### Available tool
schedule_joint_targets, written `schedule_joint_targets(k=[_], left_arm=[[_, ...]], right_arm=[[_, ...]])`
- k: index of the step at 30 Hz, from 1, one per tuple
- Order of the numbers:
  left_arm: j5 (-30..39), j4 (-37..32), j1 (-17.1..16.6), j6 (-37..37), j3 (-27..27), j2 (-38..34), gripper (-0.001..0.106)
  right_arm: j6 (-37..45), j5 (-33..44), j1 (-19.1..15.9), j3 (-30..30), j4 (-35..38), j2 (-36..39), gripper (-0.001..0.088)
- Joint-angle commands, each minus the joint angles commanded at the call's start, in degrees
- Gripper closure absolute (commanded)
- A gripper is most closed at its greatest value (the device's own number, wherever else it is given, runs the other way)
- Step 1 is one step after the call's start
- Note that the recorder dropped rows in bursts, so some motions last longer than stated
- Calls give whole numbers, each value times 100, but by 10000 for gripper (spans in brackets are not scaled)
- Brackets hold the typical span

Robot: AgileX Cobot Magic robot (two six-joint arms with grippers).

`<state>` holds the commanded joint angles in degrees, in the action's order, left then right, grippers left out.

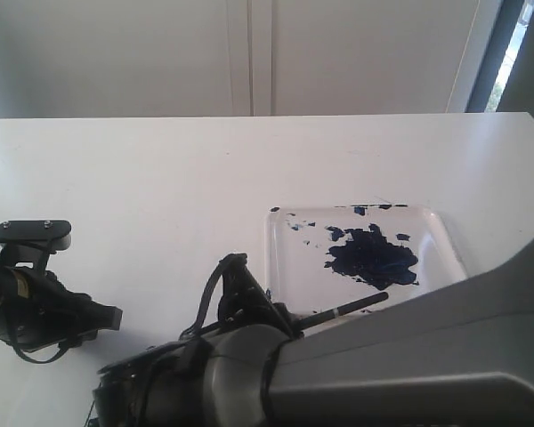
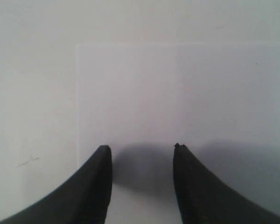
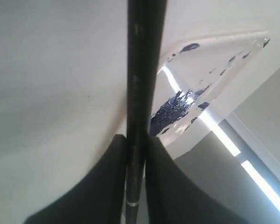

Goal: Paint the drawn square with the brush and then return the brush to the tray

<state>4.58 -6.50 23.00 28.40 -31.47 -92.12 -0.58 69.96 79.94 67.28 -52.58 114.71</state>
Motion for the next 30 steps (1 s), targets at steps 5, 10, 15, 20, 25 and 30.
schedule_joint_targets(k=[5,10,15,20,25,30], left_arm=[[0,0,0,0,0,0,574],[0,0,0,0,0,0,574],[0,0,0,0,0,0,574],[22,0,0,0,0,0,574],[58,0,0,-14,0,0,574],[117,0,0,-14,0,0,574]], right_arm=[[0,0,99,0,322,0,868],[0,0,309,0,425,0,868],[58,0,632,0,414,0,868],[58,0,831,0,403,0,868],[58,0,854,0,141,0,868],[58,0,708,0,-38,0,868]])
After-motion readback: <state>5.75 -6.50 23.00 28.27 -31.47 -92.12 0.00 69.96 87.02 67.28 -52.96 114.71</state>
